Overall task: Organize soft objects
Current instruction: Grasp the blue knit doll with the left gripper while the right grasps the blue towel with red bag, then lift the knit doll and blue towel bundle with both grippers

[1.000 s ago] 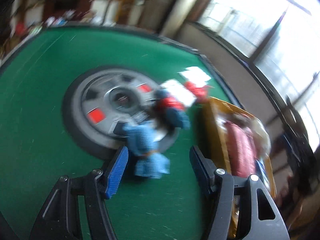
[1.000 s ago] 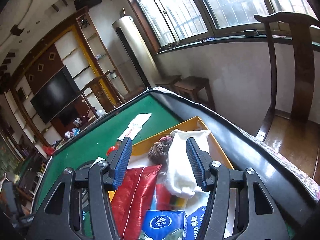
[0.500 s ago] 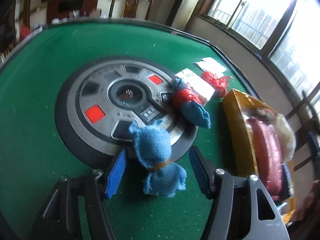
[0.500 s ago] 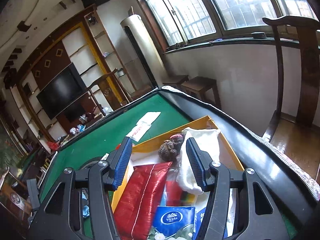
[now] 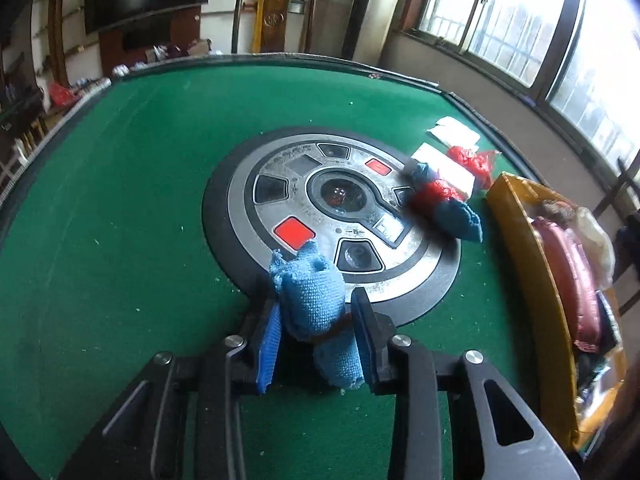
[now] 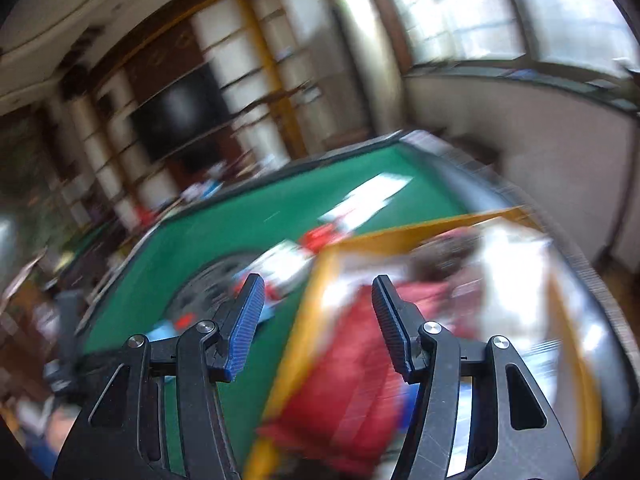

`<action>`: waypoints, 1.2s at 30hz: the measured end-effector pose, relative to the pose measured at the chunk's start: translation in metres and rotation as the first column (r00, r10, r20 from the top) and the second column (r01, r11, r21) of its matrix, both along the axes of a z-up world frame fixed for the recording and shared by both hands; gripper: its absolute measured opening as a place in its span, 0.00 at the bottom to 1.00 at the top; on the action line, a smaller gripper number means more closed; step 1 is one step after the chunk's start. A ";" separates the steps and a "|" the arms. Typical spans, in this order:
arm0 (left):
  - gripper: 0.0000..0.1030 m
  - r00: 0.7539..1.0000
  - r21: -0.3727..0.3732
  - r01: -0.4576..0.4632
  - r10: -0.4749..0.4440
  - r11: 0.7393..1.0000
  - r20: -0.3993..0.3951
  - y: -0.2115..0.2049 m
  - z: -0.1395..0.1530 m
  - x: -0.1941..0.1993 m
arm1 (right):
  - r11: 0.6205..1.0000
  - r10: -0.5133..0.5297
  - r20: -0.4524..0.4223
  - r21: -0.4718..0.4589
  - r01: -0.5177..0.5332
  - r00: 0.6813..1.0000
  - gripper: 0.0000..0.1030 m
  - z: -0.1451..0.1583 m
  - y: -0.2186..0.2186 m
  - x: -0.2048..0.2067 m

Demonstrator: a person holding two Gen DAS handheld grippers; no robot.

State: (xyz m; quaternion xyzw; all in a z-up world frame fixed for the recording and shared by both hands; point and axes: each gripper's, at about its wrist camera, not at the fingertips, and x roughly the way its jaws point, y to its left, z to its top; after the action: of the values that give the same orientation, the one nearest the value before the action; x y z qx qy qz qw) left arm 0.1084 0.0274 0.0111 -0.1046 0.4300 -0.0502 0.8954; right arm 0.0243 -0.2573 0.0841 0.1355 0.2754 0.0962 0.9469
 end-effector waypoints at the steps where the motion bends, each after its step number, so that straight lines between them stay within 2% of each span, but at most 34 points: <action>1: 0.33 1.000 -0.015 0.002 -0.002 1.000 -0.002 0.001 0.000 0.000 | 0.997 0.075 -0.048 0.011 -0.075 0.996 0.55 -0.002 0.018 0.009; 3: 0.33 1.000 -0.036 0.009 -0.009 0.999 -0.001 0.003 -0.002 0.002 | 0.988 0.153 -0.135 -0.003 -0.155 0.979 0.55 -0.006 0.045 0.026; 5: 0.33 1.000 -0.037 0.025 -0.025 0.999 -0.001 -0.002 -0.005 0.003 | 0.981 0.158 -0.216 -0.078 -0.178 0.964 0.55 -0.012 0.071 0.048; 7: 0.34 1.000 -0.040 0.030 -0.031 0.999 -0.007 -0.004 -0.008 0.003 | 0.969 0.183 -0.296 -0.107 -0.223 0.937 0.55 -0.024 0.090 0.077; 10: 0.36 1.000 -0.082 0.018 -0.019 0.996 -0.012 -0.001 -0.011 0.005 | 0.971 0.143 -0.403 -0.120 -0.207 0.904 0.55 -0.047 0.096 0.119; 12: 0.36 1.000 -0.104 0.014 -0.017 0.995 -0.020 0.001 -0.011 0.006 | 0.972 0.131 -0.439 -0.121 -0.203 0.889 0.54 -0.056 0.099 0.138; 14: 0.36 1.000 -0.096 0.017 -0.019 0.995 -0.021 0.001 -0.011 0.006 | 0.962 0.081 -0.446 -0.198 -0.186 0.892 0.54 -0.061 0.106 0.151; 17: 0.36 1.000 -0.067 0.026 -0.027 0.997 -0.016 -0.005 -0.011 0.007 | 0.969 0.101 -0.489 -0.148 -0.196 0.867 0.54 -0.070 0.105 0.171; 20: 0.36 0.999 -0.054 0.028 -0.029 0.998 -0.016 -0.008 -0.010 0.007 | 0.962 0.087 -0.493 -0.185 -0.202 0.866 0.52 -0.076 0.113 0.181; 22: 0.36 1.000 -0.055 0.026 -0.027 0.998 -0.016 -0.006 -0.010 0.006 | 0.960 0.093 -0.510 -0.183 -0.213 0.855 0.46 -0.082 0.118 0.183; 24: 0.36 1.000 -0.055 0.025 -0.026 0.998 -0.014 -0.005 -0.010 0.005 | 0.945 0.087 -0.502 -0.231 -0.231 0.860 0.33 -0.080 0.125 0.183; 25: 0.36 1.000 -0.054 0.025 -0.026 0.998 -0.013 -0.005 -0.010 0.005 | 0.946 0.079 -0.502 -0.234 -0.223 0.861 0.33 -0.079 0.126 0.179; 28: 0.36 1.000 -0.059 0.025 -0.026 0.998 -0.012 -0.005 -0.010 0.004 | 0.963 0.114 -0.483 -0.159 -0.216 0.868 0.33 -0.068 0.125 0.159; 32: 0.35 1.000 -0.063 0.027 -0.028 0.998 -0.012 -0.004 -0.010 0.004 | 0.977 0.140 -0.401 -0.093 -0.192 0.905 0.33 -0.048 0.133 0.104; 36: 0.33 0.999 -0.047 0.032 -0.032 0.998 0.009 -0.005 -0.007 -0.001 | 0.981 0.115 -0.275 -0.117 -0.152 0.954 0.33 -0.051 0.143 0.065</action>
State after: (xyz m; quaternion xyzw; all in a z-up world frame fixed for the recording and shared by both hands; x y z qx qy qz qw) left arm 0.1074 0.0227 0.0045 -0.1186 0.4265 -0.0752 0.8935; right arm 0.0897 -0.1146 0.0332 0.0629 0.4151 0.1216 0.8994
